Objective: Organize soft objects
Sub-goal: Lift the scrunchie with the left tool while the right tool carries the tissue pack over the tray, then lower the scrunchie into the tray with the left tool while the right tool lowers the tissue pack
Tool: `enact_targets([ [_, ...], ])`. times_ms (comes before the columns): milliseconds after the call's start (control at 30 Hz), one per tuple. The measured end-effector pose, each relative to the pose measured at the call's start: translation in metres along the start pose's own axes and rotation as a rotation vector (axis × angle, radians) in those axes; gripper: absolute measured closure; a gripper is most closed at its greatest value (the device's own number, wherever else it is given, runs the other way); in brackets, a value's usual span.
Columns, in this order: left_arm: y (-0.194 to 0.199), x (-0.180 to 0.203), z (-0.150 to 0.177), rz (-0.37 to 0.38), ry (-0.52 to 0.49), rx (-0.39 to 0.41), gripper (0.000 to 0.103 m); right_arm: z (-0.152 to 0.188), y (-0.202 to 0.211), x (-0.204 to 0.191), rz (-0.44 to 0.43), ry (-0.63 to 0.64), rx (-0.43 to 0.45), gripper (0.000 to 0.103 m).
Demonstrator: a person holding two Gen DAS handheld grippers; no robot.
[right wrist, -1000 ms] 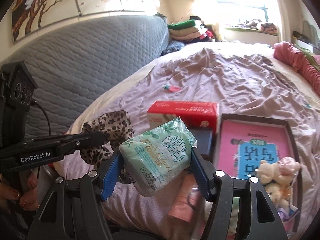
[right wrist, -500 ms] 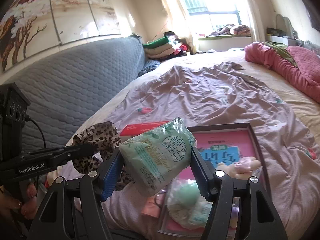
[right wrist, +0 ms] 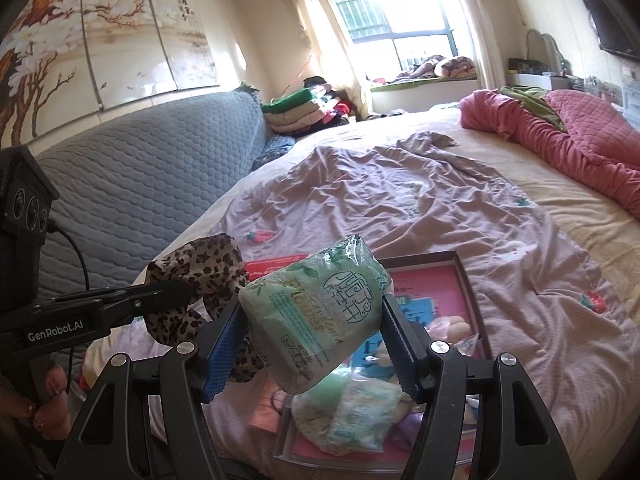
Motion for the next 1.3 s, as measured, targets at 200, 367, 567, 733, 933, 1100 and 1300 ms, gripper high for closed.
enact_targets([
  [200,-0.015,0.011,-0.005,0.009,-0.018,-0.019,0.098,-0.001,0.006,0.013,0.040,0.006,0.006,0.035],
  [367,-0.026,0.019,-0.008,0.009,-0.035,-0.040,0.098,0.000,0.011,0.029,0.066,-0.018,0.016,0.035],
  [567,-0.048,0.021,-0.015,0.011,-0.033,-0.071,0.098,0.004,0.013,0.045,0.077,-0.055,0.018,0.035],
  [733,-0.069,0.020,-0.019,0.023,-0.011,-0.108,0.098,0.008,0.009,0.056,0.078,-0.074,0.010,0.035],
  [933,-0.096,0.016,-0.022,0.060,0.039,-0.157,0.098,0.012,0.003,0.065,0.081,-0.091,-0.005,0.035],
  [1100,-0.121,0.012,-0.022,0.065,0.065,-0.201,0.098,0.015,-0.003,0.074,0.086,-0.106,-0.017,0.035],
  [1300,-0.150,0.004,-0.018,0.053,0.091,-0.256,0.098,0.020,-0.012,0.082,0.088,-0.116,-0.041,0.035],
])
Point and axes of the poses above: each gripper's, at about its wrist camera, not at the fingertips, and y roughly against the way its jaws point, x to its right, z to its underside, the point moved 3 cm from there along -y, roughly the way its jaws point, and after that the axes turned 7 degrees about -x, right-handed, at the moved point
